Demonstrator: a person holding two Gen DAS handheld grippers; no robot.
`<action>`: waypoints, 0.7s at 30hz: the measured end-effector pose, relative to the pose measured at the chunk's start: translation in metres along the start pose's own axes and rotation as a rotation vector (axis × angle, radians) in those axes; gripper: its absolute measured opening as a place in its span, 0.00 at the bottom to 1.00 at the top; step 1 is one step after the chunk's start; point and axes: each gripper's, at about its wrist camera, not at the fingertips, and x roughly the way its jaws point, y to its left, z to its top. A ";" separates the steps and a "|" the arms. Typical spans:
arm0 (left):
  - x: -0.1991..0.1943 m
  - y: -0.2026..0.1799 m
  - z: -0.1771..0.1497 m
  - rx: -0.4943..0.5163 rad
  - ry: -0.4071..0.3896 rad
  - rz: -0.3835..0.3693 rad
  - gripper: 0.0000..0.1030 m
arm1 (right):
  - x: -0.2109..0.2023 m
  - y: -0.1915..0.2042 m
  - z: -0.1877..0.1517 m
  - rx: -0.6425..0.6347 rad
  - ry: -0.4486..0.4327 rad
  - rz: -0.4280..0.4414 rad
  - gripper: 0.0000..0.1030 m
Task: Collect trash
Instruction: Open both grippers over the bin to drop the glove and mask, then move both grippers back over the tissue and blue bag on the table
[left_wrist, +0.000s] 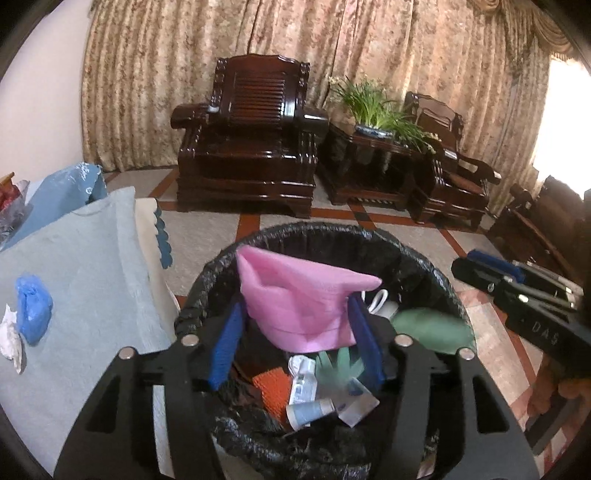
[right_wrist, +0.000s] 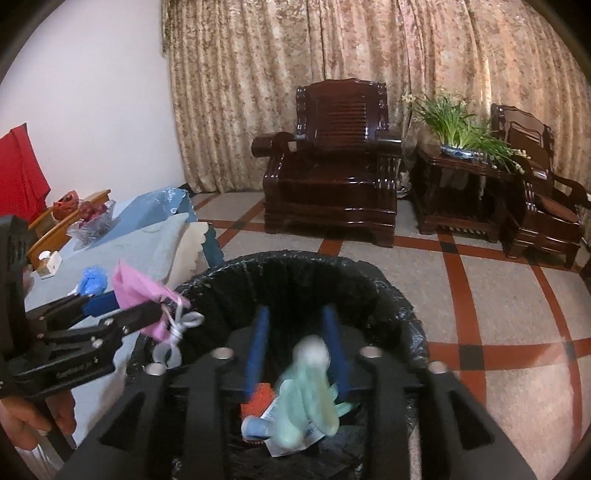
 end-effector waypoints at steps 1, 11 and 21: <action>-0.001 0.001 -0.002 -0.004 0.003 -0.003 0.63 | -0.002 -0.001 0.000 -0.001 -0.004 0.001 0.46; -0.027 0.019 -0.003 -0.045 -0.033 0.018 0.81 | -0.015 0.008 0.010 -0.006 -0.069 -0.029 0.94; -0.079 0.062 0.003 -0.072 -0.130 0.135 0.86 | -0.016 0.038 0.016 -0.022 -0.080 0.036 0.94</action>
